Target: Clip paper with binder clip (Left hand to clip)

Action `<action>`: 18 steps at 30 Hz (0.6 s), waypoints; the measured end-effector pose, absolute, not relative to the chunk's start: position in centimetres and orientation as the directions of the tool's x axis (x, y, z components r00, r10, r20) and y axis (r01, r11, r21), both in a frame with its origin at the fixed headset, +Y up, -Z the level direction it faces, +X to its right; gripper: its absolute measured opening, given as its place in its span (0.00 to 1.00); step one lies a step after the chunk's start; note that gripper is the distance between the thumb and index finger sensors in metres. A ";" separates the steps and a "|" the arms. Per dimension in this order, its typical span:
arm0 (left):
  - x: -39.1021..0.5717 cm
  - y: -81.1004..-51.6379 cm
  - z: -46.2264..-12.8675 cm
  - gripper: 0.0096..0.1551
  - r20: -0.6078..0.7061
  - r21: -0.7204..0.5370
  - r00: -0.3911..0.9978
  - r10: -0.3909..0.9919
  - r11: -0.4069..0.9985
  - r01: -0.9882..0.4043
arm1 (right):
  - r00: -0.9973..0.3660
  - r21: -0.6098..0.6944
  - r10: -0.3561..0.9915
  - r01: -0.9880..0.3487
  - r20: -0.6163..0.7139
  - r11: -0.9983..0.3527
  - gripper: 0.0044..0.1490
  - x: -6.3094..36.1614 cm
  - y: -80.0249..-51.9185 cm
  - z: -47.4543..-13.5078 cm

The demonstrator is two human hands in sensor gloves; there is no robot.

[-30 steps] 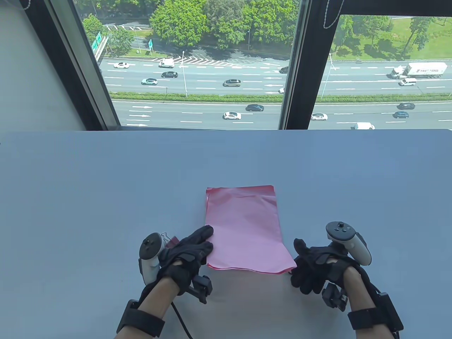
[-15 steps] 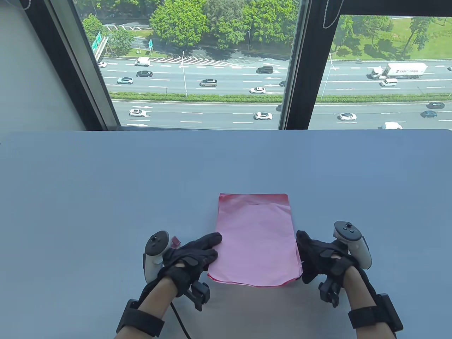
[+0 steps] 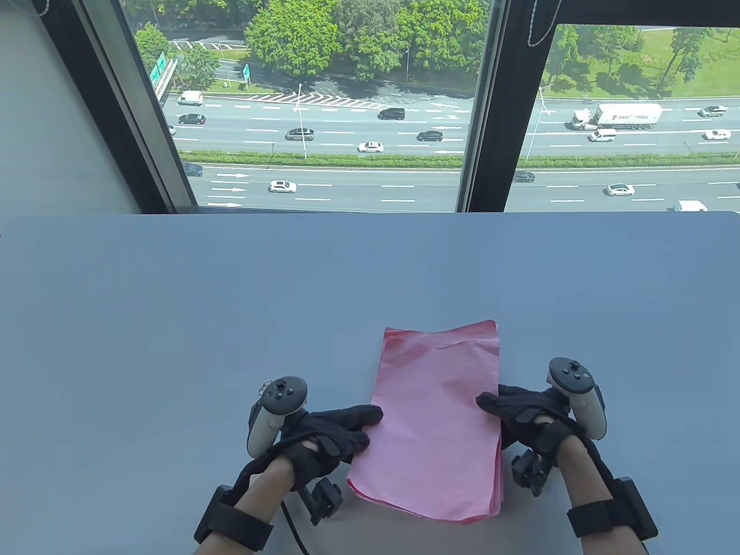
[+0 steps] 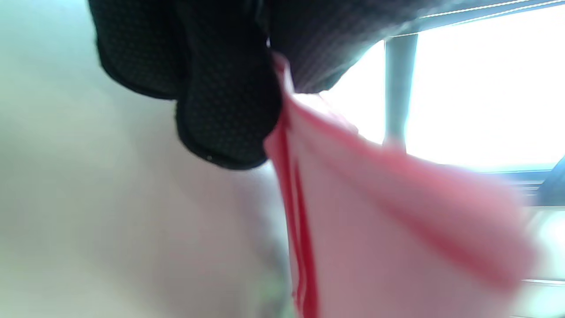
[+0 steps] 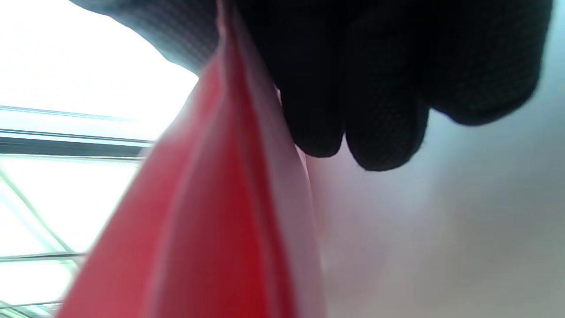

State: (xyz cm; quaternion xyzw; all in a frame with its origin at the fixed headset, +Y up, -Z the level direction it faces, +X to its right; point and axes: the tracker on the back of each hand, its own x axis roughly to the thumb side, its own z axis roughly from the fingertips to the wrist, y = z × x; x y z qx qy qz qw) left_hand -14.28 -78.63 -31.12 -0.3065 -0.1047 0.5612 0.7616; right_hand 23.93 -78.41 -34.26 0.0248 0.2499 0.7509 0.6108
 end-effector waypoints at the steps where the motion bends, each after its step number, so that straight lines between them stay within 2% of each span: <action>1: -14.3 -78.5 -31.1 0.38 -0.177 -0.583 0.372 0.911 0.207 -0.785 | -0.240 0.384 0.939 -0.914 -0.246 -0.133 0.35 23.9 -78.1 -34.3; 6: -15.2 -76.7 -31.1 0.40 -0.001 -0.447 0.539 0.843 0.481 -0.754 | -0.217 0.304 0.973 -0.934 -0.074 -0.185 0.33 23.7 -76.1 -33.9; 9: -15.6 -76.1 -31.1 0.41 0.023 -0.378 0.505 0.863 0.475 -0.795 | -0.235 0.302 0.972 -0.925 0.025 -0.231 0.32 23.4 -75.1 -33.5; 12: -16.0 -75.8 -31.1 0.43 0.055 -0.306 0.485 0.873 0.477 -0.824 | -0.196 0.307 0.977 -0.928 0.079 -0.211 0.32 23.0 -74.4 -33.2; 18: -15.8 -75.5 -30.9 0.57 0.119 -0.281 0.432 0.894 0.448 -0.849 | -0.164 0.272 0.968 -0.938 0.192 -0.213 0.32 22.4 -72.7 -32.4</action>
